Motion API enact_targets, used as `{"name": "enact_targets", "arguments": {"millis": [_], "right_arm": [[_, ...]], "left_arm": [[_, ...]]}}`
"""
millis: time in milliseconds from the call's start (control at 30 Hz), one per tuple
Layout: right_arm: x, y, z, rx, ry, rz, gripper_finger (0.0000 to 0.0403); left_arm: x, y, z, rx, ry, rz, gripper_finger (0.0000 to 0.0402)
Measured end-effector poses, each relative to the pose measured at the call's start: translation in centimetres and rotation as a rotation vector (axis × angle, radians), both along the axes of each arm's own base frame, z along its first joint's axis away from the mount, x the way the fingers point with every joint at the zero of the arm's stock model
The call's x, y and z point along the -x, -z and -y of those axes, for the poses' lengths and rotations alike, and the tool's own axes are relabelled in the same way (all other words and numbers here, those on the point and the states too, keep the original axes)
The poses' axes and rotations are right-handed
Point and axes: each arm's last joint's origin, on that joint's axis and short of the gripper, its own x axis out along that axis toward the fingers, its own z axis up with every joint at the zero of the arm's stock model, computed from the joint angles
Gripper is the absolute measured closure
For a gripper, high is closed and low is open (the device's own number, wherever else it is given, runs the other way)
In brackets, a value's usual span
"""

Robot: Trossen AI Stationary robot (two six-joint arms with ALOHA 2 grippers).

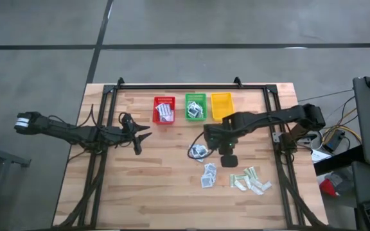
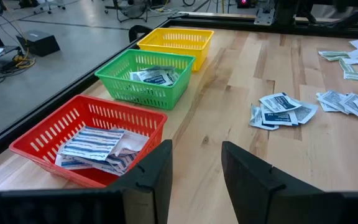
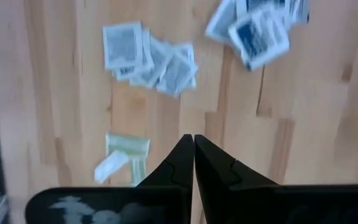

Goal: Pick & Place First Aid Supplies
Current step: Put the alcohol pad into the green basket

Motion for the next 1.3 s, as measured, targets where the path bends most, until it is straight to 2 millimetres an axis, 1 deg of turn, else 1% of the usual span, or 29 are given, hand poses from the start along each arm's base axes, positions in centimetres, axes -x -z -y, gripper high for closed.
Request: {"name": "enact_targets", "arguments": {"millis": [200, 400, 500, 1033, 1133, 1300], "right_arm": [[-0.9, 0.9, 0.6, 0.001, -0.011, 0.097, 0.039], [-0.8, 1.8, 1.3, 0.002, 0.007, 0.088, 0.039], [-0.7, 2.2, 1.3, 0.003, 0.004, 0.086, 0.039], [-1.2, 2.2, 1.3, 0.012, -0.049, 0.146, 0.0389], [-1.2, 2.2, 1.5, 0.012, -0.044, 0.146, 0.038], [-1.2, 2.2, 1.8, 0.014, -0.039, 0.15, 0.0341]], "left_arm": [[0.0, 0.0, 0.0, 0.0, 0.0, 0.0, 0.0268], [0.0, 0.0, 0.0, 0.01, -0.003, 0.004, 0.0268], [0.0, 0.0, 0.0, 0.015, -0.005, 0.007, 0.0268], [0.0, 0.0, 0.0, 0.016, -0.005, 0.007, 0.0268], [0.0, 0.0, 0.0, 0.016, -0.005, 0.007, 0.0268], [0.0, 0.0, 0.0, 0.016, -0.005, 0.007, 0.0268]]}}
